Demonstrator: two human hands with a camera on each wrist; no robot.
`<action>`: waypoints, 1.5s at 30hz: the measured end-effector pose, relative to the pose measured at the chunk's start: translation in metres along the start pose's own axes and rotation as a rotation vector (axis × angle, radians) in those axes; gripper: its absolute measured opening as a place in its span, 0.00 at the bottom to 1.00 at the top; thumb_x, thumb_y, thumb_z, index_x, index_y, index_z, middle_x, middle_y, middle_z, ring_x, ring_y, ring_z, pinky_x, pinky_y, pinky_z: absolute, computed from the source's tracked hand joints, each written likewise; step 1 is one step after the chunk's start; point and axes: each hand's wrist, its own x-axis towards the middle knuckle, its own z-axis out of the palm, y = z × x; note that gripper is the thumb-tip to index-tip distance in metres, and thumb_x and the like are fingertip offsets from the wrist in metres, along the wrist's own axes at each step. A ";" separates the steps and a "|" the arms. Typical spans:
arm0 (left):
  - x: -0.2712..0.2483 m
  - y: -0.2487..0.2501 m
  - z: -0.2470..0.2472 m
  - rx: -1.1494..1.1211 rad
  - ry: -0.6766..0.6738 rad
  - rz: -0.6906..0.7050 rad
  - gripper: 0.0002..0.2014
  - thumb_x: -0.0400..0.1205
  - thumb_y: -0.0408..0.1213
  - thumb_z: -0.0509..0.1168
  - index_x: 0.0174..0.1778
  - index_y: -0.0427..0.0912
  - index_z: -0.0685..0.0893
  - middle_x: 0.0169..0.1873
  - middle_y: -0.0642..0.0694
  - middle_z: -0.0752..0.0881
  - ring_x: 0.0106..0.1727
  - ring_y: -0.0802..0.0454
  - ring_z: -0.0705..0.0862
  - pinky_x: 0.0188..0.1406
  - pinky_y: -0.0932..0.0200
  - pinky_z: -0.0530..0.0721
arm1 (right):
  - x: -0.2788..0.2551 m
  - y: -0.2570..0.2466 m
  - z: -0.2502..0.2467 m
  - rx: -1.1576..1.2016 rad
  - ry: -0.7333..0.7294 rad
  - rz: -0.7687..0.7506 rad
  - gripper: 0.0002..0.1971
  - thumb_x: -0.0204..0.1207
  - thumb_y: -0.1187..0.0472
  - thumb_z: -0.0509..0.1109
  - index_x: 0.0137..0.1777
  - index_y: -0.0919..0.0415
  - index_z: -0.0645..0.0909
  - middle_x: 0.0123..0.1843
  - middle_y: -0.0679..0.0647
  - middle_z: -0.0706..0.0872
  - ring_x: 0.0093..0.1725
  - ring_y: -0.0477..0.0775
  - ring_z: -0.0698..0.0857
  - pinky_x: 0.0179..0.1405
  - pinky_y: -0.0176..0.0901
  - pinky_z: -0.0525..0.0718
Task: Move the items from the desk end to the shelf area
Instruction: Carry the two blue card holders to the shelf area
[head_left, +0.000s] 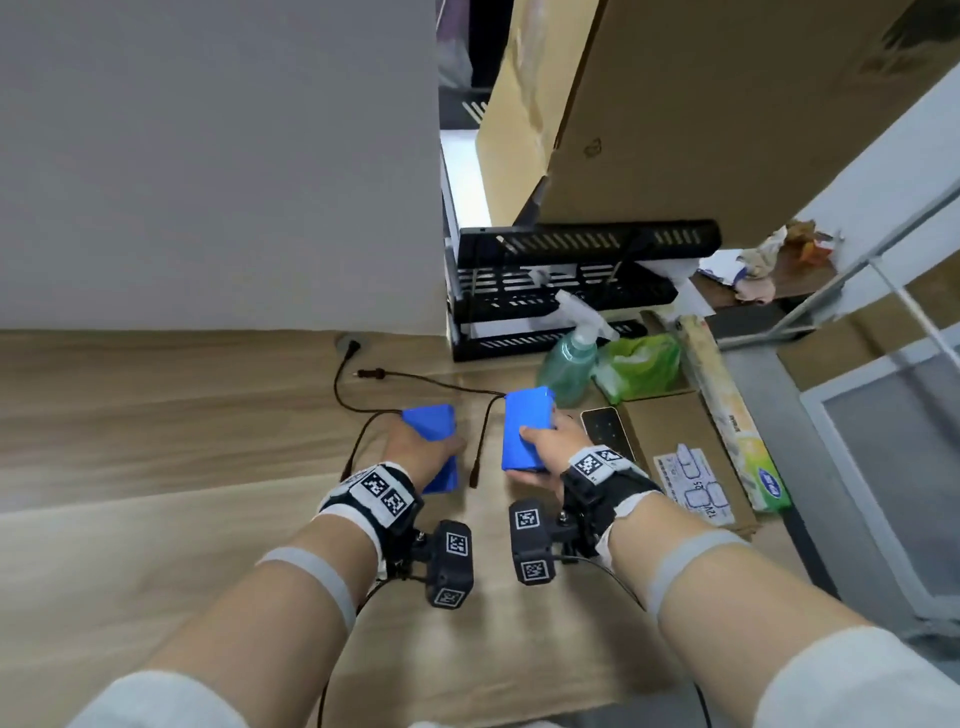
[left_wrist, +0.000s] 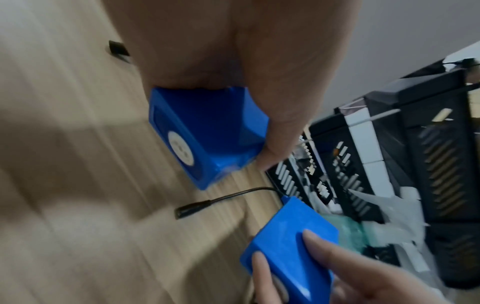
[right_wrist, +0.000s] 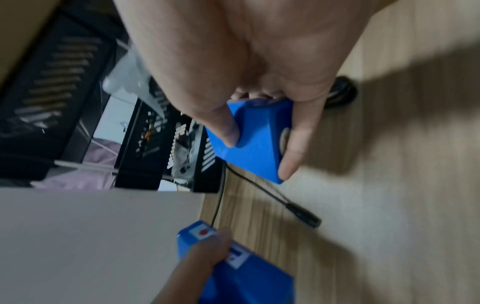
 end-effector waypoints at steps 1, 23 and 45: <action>0.001 -0.003 -0.002 -0.024 0.000 0.002 0.34 0.71 0.44 0.81 0.68 0.33 0.74 0.59 0.39 0.84 0.52 0.43 0.83 0.44 0.55 0.78 | 0.004 -0.003 0.007 0.003 -0.041 -0.013 0.18 0.82 0.70 0.65 0.70 0.56 0.73 0.66 0.61 0.82 0.58 0.67 0.85 0.48 0.66 0.89; 0.024 -0.010 0.033 -0.007 -0.067 -0.015 0.52 0.68 0.48 0.83 0.78 0.36 0.58 0.68 0.41 0.78 0.66 0.40 0.81 0.67 0.46 0.80 | 0.056 -0.011 0.028 0.065 -0.075 0.086 0.20 0.82 0.72 0.64 0.72 0.68 0.67 0.70 0.69 0.74 0.50 0.67 0.86 0.34 0.51 0.92; 0.069 0.002 0.050 0.225 0.141 0.238 0.18 0.81 0.45 0.65 0.66 0.45 0.84 0.60 0.38 0.86 0.71 0.38 0.76 0.68 0.47 0.79 | 0.066 -0.006 0.014 -0.576 0.047 -0.256 0.24 0.70 0.70 0.66 0.68 0.59 0.76 0.59 0.60 0.86 0.57 0.62 0.86 0.60 0.52 0.85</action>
